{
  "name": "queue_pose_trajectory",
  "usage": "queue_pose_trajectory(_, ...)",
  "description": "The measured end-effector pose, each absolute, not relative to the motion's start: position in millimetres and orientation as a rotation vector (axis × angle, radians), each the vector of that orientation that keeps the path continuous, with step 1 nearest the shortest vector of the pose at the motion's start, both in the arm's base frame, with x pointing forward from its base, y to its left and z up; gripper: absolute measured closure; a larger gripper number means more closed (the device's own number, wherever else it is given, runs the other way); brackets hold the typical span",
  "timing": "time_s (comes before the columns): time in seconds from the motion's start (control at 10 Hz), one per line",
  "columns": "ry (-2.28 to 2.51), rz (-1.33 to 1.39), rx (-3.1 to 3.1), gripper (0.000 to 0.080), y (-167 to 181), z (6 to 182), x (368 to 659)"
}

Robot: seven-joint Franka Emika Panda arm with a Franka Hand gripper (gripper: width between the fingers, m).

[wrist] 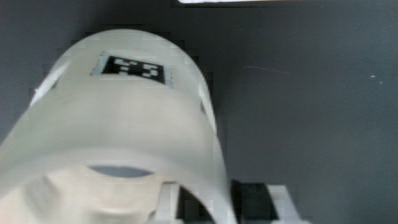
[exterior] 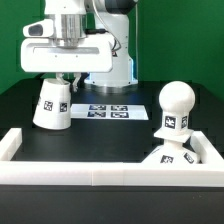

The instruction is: Assemble lamp

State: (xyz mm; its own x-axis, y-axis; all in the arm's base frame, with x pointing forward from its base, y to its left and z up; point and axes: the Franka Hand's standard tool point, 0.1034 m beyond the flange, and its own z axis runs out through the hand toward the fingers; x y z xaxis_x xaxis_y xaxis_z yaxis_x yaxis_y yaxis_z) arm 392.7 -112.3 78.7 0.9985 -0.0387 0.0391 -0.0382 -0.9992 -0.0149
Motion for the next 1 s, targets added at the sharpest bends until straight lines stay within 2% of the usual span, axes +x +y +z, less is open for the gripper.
queue_pose_trajectory(0.3,0.025,-0.053,-3.105,0.0755,-95,89.0,397)
queue_pose_trajectory(0.7,-0.035,-0.097,-3.046,0.0754,-40,132.7,426)
queue_pose_trajectory(0.9,0.04,-0.122,-3.031,0.0754,-30,152.2,444)
queue_pose_trajectory(1.0,0.016,-0.134,-3.035,0.0754,-31,151.4,444)
